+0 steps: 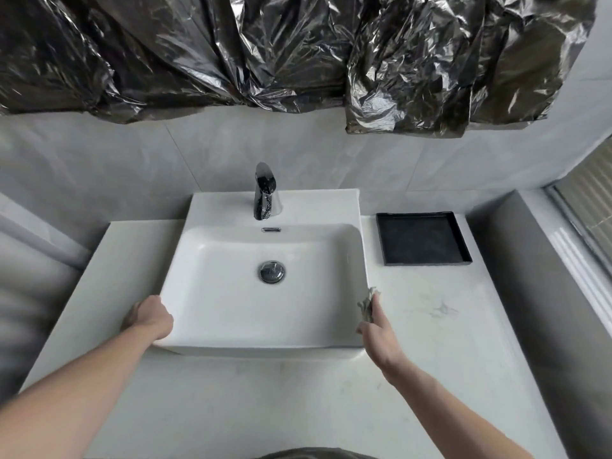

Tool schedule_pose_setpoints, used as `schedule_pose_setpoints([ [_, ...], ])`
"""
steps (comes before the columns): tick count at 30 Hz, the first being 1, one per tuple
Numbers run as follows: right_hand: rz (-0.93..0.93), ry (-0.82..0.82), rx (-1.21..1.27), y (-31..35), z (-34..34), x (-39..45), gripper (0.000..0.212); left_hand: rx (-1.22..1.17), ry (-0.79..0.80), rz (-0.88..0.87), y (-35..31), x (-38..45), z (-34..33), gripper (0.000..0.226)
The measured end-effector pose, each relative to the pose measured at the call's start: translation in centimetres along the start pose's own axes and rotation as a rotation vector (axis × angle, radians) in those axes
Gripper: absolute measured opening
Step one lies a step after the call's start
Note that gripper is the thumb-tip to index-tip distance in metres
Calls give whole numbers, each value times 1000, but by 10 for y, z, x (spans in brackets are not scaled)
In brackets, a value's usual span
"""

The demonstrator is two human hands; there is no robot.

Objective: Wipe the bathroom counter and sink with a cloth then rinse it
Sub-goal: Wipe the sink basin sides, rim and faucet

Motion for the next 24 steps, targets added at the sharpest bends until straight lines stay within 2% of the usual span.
schedule_pose_setpoints([
  [3,121,-21,-179,18,3,22,90,29,16,7,0,5,5,35],
  [7,304,-157,-526,42,6,56,73,53,32,22,-6,17,9,35],
  [10,382,-191,-622,54,7,85,71,56,52,26,-13,29,13,33],
  [20,302,-208,-593,146,21,169,81,100,6,44,-24,60,29,37],
  [24,317,-334,-787,178,5,188,89,122,-17,47,-24,63,28,33],
])
Point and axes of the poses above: each hand's wrist, its own x-axis towards the middle knuckle, its own z-axis out of the back of the hand, y = z × x, the point moved 4 cm from there along x, towards the middle knuckle, and after that the axes turned 13 degrees about -z, right-handed, at the moved point
